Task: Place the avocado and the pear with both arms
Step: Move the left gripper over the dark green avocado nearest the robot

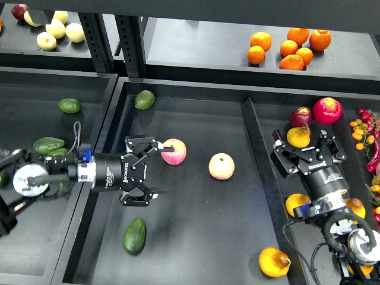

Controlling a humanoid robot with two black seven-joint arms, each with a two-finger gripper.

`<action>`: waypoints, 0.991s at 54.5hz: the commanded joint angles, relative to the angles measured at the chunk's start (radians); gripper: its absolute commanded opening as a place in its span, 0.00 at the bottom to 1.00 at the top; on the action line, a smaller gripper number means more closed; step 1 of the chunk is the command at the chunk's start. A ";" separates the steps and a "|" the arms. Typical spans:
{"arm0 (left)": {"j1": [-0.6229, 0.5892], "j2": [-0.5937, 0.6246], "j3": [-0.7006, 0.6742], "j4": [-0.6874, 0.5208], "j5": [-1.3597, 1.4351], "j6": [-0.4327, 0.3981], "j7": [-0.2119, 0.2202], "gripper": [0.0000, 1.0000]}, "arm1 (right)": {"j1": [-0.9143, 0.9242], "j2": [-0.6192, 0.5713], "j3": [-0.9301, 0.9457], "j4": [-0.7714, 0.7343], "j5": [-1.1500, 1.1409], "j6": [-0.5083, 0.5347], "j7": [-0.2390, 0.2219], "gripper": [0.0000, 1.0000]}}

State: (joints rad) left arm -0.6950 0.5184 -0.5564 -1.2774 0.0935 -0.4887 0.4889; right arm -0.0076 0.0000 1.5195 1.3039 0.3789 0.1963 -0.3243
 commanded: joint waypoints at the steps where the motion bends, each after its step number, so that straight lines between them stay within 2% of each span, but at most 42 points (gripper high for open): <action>1: -0.152 0.020 0.170 0.004 0.009 0.000 0.000 1.00 | 0.001 0.000 0.007 -0.002 -0.003 -0.006 -0.001 1.00; 18: -0.507 0.012 0.585 0.009 0.014 0.000 0.000 1.00 | 0.038 0.000 0.018 -0.005 -0.006 -0.009 -0.001 1.00; 25: -0.601 -0.017 0.711 0.009 0.055 0.000 0.000 1.00 | 0.047 0.000 0.019 -0.003 -0.012 -0.012 -0.001 1.00; 29: -0.636 -0.029 0.770 0.009 0.118 0.000 0.000 1.00 | 0.073 0.000 0.019 -0.005 -0.012 -0.028 -0.001 1.00; 43: -0.667 -0.112 0.848 0.010 0.212 0.000 0.000 1.00 | 0.093 0.000 0.019 -0.005 -0.012 -0.037 -0.001 1.00; 54: -0.771 -0.230 1.052 0.046 0.207 0.000 0.000 1.00 | 0.093 0.000 0.018 -0.005 -0.012 -0.038 -0.002 1.00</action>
State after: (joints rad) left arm -1.4189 0.3503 0.3885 -1.2515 0.3041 -0.4888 0.4887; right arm 0.0857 0.0000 1.5376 1.2997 0.3665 0.1589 -0.3265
